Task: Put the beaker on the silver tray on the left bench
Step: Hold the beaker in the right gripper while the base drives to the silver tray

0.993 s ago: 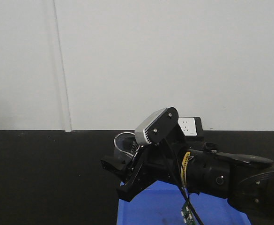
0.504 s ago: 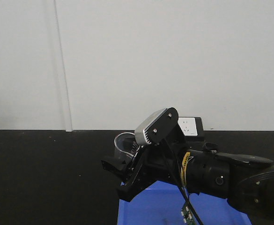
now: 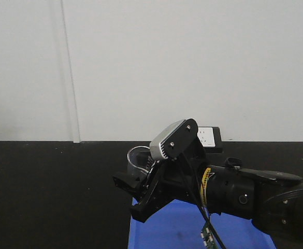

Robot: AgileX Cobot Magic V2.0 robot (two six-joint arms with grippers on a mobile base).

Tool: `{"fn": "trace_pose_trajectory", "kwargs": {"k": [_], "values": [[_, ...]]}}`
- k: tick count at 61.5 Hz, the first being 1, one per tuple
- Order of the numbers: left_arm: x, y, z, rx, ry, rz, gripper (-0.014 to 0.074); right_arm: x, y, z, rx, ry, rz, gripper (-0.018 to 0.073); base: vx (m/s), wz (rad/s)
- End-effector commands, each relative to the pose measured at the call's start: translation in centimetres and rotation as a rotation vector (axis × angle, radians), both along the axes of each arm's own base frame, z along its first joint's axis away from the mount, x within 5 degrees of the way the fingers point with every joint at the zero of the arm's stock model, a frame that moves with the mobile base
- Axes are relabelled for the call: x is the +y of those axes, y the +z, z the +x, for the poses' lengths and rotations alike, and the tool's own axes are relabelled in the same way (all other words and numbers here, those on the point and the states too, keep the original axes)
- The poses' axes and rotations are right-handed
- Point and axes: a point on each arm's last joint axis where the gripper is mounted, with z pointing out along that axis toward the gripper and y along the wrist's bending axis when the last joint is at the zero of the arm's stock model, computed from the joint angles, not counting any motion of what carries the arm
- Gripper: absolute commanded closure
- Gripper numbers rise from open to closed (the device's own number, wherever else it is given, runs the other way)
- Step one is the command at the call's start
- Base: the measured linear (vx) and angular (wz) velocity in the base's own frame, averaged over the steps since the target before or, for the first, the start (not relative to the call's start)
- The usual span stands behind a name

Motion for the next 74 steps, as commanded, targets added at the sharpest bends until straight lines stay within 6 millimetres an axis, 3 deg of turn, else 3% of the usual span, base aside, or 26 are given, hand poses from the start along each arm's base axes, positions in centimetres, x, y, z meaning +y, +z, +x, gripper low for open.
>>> {"fn": "trace_pose_trajectory", "kwargs": {"k": [1,74], "values": [[0.05,0.18,0.18,-0.072,0.009,-0.01,0.0595,-0.24,2.79,-0.58,-0.059,0.012,0.07,0.0573,-0.14,-0.05],[0.05,0.18,0.18,-0.072,0.009,-0.01,0.0595,-0.23,2.8,-0.59,-0.059,0.013,0.071,0.0573,-0.21,0.03]]}}
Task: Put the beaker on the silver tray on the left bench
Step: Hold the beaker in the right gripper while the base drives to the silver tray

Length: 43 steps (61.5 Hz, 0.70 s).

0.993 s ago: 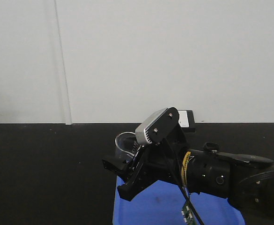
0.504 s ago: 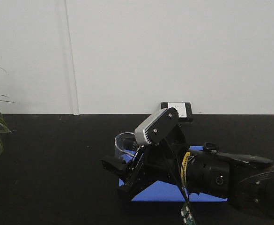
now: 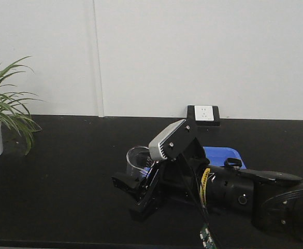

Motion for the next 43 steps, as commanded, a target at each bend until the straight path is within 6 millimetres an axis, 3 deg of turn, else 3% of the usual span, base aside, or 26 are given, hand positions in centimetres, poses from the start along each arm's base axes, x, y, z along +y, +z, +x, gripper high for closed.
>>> {"fn": "trace_pose_trajectory", "kwargs": {"k": [1,24,43], "values": [[0.05,0.18,0.18,-0.072,0.009,-0.01,0.0595,-0.23,2.8,-0.6,-0.059,0.014,0.071,0.0573,-0.19,0.1],[0.05,0.18,0.18,-0.072,0.009,-0.01,0.0595,-0.23,2.8,-0.6,-0.059,0.014,0.071,0.0573,-0.19,0.21],[0.05,0.18,0.18,-0.072,0.009,-0.01,0.0595,-0.21,2.81,-0.61,-0.059,0.017,0.073,0.0573,-0.17,0.53]]}}
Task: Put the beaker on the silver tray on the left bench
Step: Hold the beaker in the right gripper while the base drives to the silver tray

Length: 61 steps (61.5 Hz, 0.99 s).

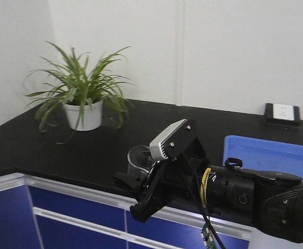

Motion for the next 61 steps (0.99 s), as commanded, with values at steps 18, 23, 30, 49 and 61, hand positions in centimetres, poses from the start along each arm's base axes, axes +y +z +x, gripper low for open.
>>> {"fn": "trace_pose_trajectory", "kwargs": {"k": [18,23,30,49,61], "values": [[0.05,0.18,0.18,-0.072,0.009,-0.01,0.0595,-0.21,2.81,-0.62,-0.06,0.018,0.073,0.0573,-0.15,0.76],[0.05,0.18,0.18,-0.072,0.009,-0.01,0.0595,-0.21,2.81,-0.62,-0.06,0.018,0.073,0.0573,-0.13,0.86],[0.05,0.18,0.18,-0.072,0.009,-0.01,0.0595,-0.21,2.81,-0.62,-0.06,0.018,0.073,0.0573,-0.12,0.9],[0.05,0.18,0.18,-0.072,0.009,-0.01,0.0595,-0.21,2.81,-0.62,-0.06,0.018,0.073,0.0573,-0.08,0.94],[0.05,0.18,0.18,-0.072,0.009,-0.01,0.0595,-0.21,2.81,-0.62,-0.06,0.018,0.073,0.0573,-0.01,0.84]]}}
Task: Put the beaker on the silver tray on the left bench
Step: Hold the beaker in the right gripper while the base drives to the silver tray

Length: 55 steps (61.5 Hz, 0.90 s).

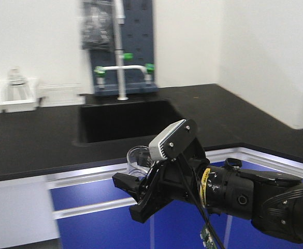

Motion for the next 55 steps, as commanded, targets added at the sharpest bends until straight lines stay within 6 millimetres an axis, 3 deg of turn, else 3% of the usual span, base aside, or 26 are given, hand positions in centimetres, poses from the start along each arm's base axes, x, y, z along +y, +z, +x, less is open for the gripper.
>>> {"fn": "trace_pose_trajectory", "kwargs": {"k": [1,33,55], "values": [[0.05,0.17,0.17,-0.071,0.009,-0.01,0.0595,-0.21,2.81,-0.62,-0.06,0.018,0.073,0.0573,0.0,0.79],[0.05,0.17,0.17,-0.071,0.009,-0.01,0.0595,-0.21,2.81,-0.62,-0.06,0.018,0.073,0.0573,0.07,0.68],[0.05,0.17,0.17,-0.071,0.009,-0.01,0.0595,-0.21,2.81,-0.62,-0.06,0.018,0.073,0.0573,0.17,0.44]]}}
